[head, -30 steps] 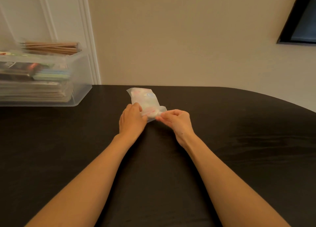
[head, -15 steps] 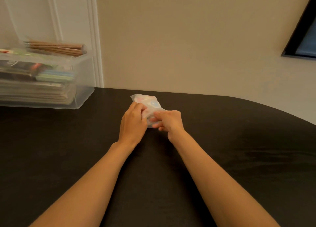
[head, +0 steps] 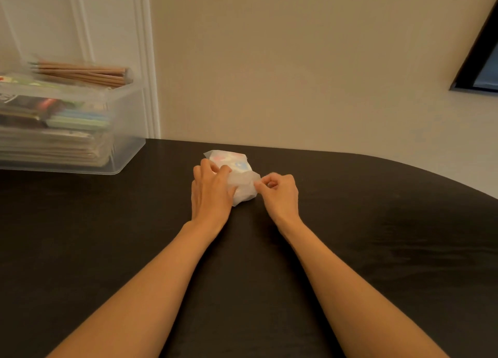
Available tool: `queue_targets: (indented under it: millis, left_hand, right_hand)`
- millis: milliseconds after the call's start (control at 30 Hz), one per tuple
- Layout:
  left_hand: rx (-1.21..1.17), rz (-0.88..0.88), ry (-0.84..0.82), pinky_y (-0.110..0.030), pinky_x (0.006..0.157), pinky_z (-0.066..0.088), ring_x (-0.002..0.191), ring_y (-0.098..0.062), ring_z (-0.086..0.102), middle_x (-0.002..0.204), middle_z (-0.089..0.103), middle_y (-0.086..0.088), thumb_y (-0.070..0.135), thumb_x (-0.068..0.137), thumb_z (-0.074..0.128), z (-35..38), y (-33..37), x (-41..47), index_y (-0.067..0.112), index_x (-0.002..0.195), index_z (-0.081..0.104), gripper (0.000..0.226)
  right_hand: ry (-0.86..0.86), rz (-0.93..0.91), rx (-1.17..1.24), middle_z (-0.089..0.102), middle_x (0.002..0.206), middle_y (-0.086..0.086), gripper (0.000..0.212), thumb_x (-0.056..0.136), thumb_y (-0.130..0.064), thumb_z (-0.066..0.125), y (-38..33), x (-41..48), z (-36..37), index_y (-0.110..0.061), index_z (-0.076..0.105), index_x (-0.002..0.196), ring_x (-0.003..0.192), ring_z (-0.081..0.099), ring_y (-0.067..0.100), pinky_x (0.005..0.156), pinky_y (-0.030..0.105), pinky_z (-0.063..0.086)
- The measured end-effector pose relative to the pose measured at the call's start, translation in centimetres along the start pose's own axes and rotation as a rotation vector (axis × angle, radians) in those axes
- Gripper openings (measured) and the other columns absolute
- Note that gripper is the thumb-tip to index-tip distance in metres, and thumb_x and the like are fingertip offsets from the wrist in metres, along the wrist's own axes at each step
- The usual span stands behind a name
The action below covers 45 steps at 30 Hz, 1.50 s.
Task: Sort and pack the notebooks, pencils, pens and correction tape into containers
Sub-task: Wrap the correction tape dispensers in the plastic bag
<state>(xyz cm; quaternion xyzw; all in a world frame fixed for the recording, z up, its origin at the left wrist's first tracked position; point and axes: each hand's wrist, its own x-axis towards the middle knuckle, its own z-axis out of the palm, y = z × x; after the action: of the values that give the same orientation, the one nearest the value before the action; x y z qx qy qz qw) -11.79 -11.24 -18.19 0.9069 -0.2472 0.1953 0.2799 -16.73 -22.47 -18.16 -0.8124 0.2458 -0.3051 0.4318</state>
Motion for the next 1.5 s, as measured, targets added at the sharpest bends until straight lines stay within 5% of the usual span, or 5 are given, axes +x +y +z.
queue_targets:
  millis: [500, 767, 1033, 1200, 1500]
  left_hand:
    - [-0.113, -0.109, 0.065, -0.023, 0.073, 0.035, 0.111, -0.023, 0.036, 0.125, 0.042, -0.008, 0.006, 0.088, 0.055, 1.0, 1.0, 1.4, 0.013, 0.115, 0.051, 0.028]
    - [-0.144, -0.16, 0.139, -0.024, 0.07, 0.033, 0.105, -0.022, 0.037, 0.119, 0.042, -0.009, 0.007, 0.093, 0.046, 1.7, 0.8, 2.2, 0.011, 0.106, 0.05, 0.014]
    - [-0.301, -0.16, 0.119, -0.03, 0.08, 0.042, 0.107, -0.023, 0.041, 0.118, 0.041, -0.009, 0.007, 0.094, 0.042, 1.6, 0.5, 2.3, 0.009, 0.103, 0.053, 0.014]
    - [-0.261, -0.134, 0.058, -0.038, 0.094, 0.037, 0.116, -0.031, 0.037, 0.127, 0.041, -0.017, -0.006, 0.088, 0.041, 1.9, 0.1, 2.9, 0.005, 0.116, 0.058, 0.034]
    - [-0.272, -0.184, -0.044, -0.03, 0.072, 0.04, 0.101, -0.022, 0.039, 0.113, 0.032, -0.007, 0.015, 0.085, 0.055, 1.3, -0.2, 2.2, 0.01, 0.105, 0.05, 0.021]
  right_hand:
    - [-0.215, -0.32, -0.039, 0.055, 0.093, -0.015, 0.039, 0.072, 0.003, 0.06, 0.8, -1.8, -2.7, -0.016, 0.041, 0.044, 0.095, 0.047, -0.001, 0.083, 0.018, 0.04]
    - [-0.223, -0.287, -0.012, 0.064, 0.071, 0.022, 0.035, 0.07, 0.006, 0.058, 0.4, -1.9, -2.6, -0.008, 0.045, 0.041, 0.081, 0.062, 0.027, 0.079, 0.028, 0.051]
    - [-0.232, -0.283, -0.214, 0.065, 0.103, -0.002, 0.025, 0.07, -0.002, 0.06, 1.1, -1.0, -2.1, 0.0, 0.048, 0.049, 0.099, 0.056, 0.01, 0.08, 0.017, 0.04]
    - [-0.31, -0.353, -0.362, 0.063, 0.115, -0.001, 0.037, 0.073, -0.006, 0.058, 1.0, -1.2, -2.0, -0.009, 0.036, 0.044, 0.098, 0.057, 0.015, 0.081, 0.038, 0.05]
    - [-0.23, -0.234, -0.429, 0.046, 0.092, 0.0, 0.024, 0.082, -0.031, 0.056, 0.2, -1.2, -1.6, -0.015, 0.041, 0.091, 0.079, 0.046, 0.017, 0.065, 0.028, 0.038]
